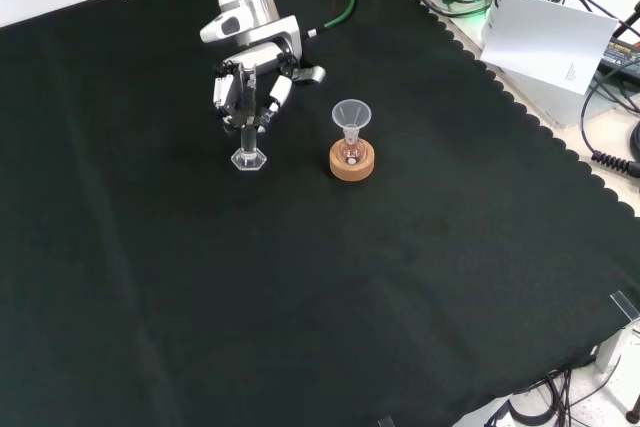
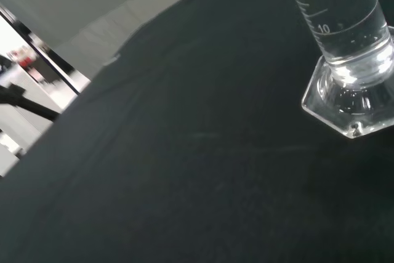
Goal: Pick up the graduated cylinder.
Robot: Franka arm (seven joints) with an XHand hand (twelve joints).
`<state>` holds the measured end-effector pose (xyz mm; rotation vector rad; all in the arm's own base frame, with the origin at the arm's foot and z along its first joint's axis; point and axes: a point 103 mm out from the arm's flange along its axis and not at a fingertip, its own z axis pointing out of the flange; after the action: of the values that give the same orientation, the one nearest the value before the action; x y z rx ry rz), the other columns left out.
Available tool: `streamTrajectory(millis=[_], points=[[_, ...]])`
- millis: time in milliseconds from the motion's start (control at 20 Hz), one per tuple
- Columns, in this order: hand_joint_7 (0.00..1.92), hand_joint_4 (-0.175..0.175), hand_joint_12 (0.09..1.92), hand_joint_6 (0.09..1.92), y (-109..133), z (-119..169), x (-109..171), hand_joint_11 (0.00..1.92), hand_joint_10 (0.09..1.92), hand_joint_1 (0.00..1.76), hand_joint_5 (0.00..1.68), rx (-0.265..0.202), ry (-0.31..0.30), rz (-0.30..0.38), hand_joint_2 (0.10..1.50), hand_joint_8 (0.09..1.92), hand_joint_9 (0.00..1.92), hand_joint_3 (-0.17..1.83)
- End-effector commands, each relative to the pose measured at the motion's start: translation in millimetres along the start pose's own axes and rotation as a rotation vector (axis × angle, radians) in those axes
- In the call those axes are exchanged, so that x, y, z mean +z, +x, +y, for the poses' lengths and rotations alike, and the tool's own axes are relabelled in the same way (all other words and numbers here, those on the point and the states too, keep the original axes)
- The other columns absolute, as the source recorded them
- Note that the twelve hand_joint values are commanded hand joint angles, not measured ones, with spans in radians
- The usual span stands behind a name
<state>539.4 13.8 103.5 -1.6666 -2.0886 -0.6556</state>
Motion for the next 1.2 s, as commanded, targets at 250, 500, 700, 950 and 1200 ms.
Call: streamTrajectory(millis=[250,500,700,950,1200], points=[[1.18,-0.175,0.9,1.1,16,0,-29,1.08,0.15,1.15,0.92,-0.015,0.093,-0.16,1.15,0.42,1.35,0.01],[1.22,-0.175,0.89,1.09,22,-1,-48,1.09,0.12,1.15,0.93,-0.008,0.138,-0.214,1.14,0.38,1.38,0.01],[1.23,-0.175,0.88,1.09,29,-5,-61,1.09,0.12,1.15,0.93,-0.005,0.146,-0.239,1.14,0.38,1.39,0.01],[1.03,-0.175,0.88,1.05,36,-14,-75,1.09,0.1,1.24,0.95,0.014,0.187,-0.265,1.13,0.9,1.4,0.0],[0.98,-0.175,0.89,1.05,41,-26,-88,1.09,0.09,1.26,0.95,0.037,0.245,-0.317,1.12,1.03,1.41,0.0]])
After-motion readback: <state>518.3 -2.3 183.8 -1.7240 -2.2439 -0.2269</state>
